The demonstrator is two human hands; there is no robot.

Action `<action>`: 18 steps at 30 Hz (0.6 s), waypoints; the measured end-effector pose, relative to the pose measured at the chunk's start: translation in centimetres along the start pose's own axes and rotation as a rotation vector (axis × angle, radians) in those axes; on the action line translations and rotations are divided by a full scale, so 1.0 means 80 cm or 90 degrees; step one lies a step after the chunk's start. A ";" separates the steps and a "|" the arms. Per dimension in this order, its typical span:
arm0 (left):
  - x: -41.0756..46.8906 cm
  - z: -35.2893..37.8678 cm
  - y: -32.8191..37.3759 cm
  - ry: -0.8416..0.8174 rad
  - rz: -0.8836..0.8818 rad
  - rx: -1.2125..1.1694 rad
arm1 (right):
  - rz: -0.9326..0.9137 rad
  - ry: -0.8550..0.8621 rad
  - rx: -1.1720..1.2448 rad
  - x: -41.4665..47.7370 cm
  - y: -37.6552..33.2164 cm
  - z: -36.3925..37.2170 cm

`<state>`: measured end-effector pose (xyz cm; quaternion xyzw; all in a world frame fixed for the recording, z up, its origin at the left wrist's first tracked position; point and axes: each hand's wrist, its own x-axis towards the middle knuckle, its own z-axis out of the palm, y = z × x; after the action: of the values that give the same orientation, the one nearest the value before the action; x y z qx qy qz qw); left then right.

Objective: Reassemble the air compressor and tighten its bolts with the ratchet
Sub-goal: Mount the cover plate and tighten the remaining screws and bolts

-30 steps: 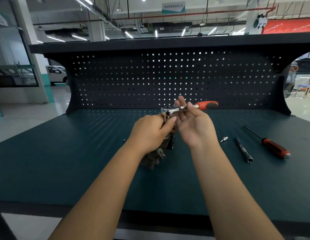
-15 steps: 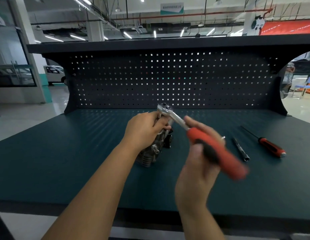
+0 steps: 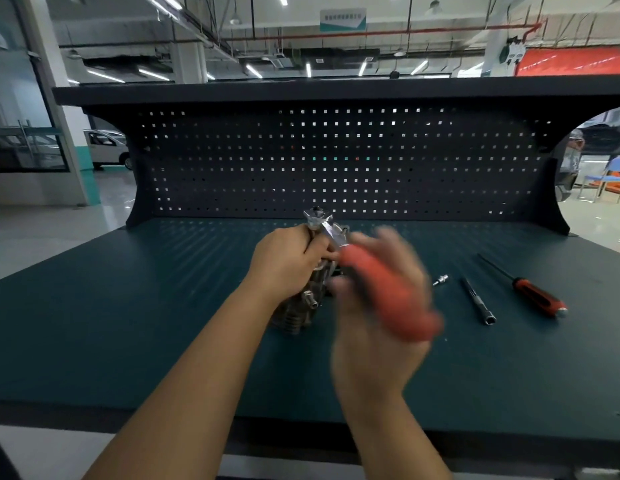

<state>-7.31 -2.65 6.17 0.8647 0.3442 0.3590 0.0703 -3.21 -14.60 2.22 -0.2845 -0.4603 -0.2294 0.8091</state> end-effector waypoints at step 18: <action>-0.001 0.000 0.000 0.016 0.029 -0.012 | 0.206 0.191 0.287 0.037 0.006 -0.025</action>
<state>-7.34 -2.74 6.11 0.8671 0.3217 0.3744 0.0660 -0.26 -15.88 3.87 -0.1302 -0.3237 -0.0292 0.9367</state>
